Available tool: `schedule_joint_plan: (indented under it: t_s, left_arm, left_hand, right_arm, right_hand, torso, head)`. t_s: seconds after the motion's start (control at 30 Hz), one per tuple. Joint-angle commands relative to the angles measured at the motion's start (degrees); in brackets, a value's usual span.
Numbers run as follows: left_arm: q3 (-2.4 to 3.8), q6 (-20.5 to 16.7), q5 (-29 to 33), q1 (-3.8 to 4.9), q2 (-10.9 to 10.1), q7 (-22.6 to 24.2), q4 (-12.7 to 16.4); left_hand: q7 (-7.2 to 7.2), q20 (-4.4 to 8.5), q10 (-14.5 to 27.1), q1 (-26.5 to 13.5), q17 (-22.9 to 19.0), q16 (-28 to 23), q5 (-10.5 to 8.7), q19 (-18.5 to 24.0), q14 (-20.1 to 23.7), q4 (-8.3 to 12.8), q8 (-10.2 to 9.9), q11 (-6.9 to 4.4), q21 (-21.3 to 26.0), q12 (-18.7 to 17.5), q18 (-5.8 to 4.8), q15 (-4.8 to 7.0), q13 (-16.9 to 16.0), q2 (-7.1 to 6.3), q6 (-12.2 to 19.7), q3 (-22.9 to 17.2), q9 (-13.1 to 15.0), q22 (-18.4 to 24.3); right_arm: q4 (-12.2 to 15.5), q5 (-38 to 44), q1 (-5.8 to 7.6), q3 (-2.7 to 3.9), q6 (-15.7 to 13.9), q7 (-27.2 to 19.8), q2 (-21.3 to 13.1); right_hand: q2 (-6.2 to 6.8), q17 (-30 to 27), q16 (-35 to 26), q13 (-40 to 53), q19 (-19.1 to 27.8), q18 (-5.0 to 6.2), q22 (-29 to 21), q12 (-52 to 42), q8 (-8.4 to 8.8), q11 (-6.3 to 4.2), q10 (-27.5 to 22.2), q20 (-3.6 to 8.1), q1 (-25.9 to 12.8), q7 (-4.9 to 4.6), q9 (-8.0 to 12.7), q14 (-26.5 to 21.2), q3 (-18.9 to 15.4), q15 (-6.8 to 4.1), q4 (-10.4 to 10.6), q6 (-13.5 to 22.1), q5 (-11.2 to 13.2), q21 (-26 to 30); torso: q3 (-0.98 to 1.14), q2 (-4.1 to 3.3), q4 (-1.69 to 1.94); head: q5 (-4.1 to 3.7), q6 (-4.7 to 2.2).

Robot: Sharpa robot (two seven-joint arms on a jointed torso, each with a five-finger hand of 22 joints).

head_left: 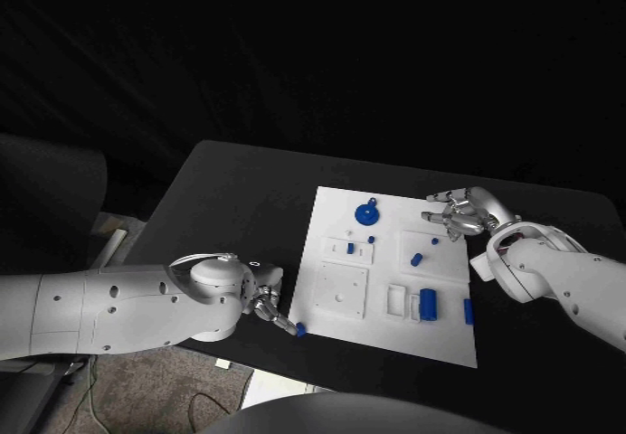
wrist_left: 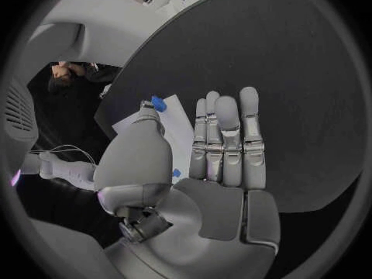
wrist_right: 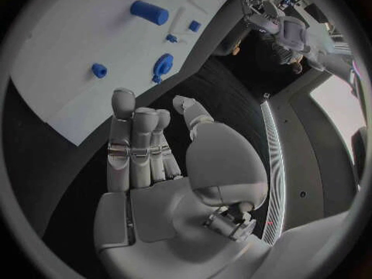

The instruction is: Assemble the parts on the task board

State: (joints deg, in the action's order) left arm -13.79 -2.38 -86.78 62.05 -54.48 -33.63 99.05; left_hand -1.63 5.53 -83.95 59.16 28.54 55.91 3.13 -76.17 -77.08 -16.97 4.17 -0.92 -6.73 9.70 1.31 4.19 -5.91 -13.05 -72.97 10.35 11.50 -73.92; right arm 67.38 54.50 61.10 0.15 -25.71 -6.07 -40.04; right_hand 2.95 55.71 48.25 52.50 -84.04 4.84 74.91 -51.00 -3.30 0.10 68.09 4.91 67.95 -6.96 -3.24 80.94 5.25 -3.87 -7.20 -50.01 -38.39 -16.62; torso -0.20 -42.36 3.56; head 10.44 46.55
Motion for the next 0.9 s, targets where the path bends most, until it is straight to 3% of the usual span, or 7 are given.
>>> schedule_joint_plan:
  t_s: [0.03, 0.27, 0.9]
  left_arm:
    - [-0.02, 1.02, -0.39, -0.36, 0.44, -1.44, -0.07]
    - [-0.01, 0.01, -0.32, -1.17, 1.05, -1.43, -0.49]
    - [0.00, -1.42, 0.79, -1.60, 3.24, -0.66, -1.41]
  left_hand:
    - [-0.15, 0.32, -1.81, 0.64, 0.13, 0.15, -0.26, -0.25, -0.10, 0.02, -0.19, -0.49, 0.31, 0.27, -0.17, 0.47, -0.06, 0.96, -0.40, -0.78, 0.16, -0.11]
    - [-0.08, 0.42, -1.86, 1.09, 0.31, 0.22, -0.26, -0.37, -0.16, 0.04, -0.21, -0.57, 0.39, 0.50, -0.24, 0.54, -0.10, 1.57, -0.52, -1.19, 0.64, -0.43]
    - [0.00, 0.55, -1.91, 0.55, 0.49, 0.22, -0.25, -0.64, -0.28, 0.02, -0.22, -0.65, 0.62, 0.74, -0.27, 0.67, -0.13, 1.66, -0.63, -1.23, 1.17, -0.82]
  right_arm:
    - [0.08, 0.57, -0.06, -0.01, 0.91, -0.55, 0.02]
    - [0.09, 0.57, -0.08, -0.01, 0.97, -0.54, -0.08]
    - [0.08, 0.57, -0.12, -0.03, 1.10, -0.53, -0.18]
  right_hand:
    - [-0.06, 0.11, 0.28, 0.05, -2.03, 0.68, 1.91, -0.09, 0.02, -0.06, 0.12, 0.16, -0.57, -0.16, -0.07, 0.31, 0.00, -0.14, -0.39, -0.32, -0.23, -0.05]
    - [-0.06, 0.11, 0.28, 0.05, -2.03, 0.68, 1.91, -0.09, 0.02, -0.06, 0.12, 0.16, -0.57, -0.16, -0.07, 0.31, 0.00, -0.14, -0.39, -0.32, -0.23, -0.05]
    - [-0.11, 0.16, 0.33, 0.11, -2.03, 0.67, 1.92, -0.16, 0.02, -0.06, 0.15, 0.16, -0.68, -0.16, -0.07, 0.31, -0.03, -0.14, -0.43, -0.35, -0.26, -0.04]
  torso:
    - [0.05, -0.02, -0.01]
    - [0.04, -0.07, 0.00]
    - [0.03, -0.14, -0.02]
  head:
    - [-0.21, 0.03]
    - [-0.68, 0.23]
    - [-1.22, 0.49]
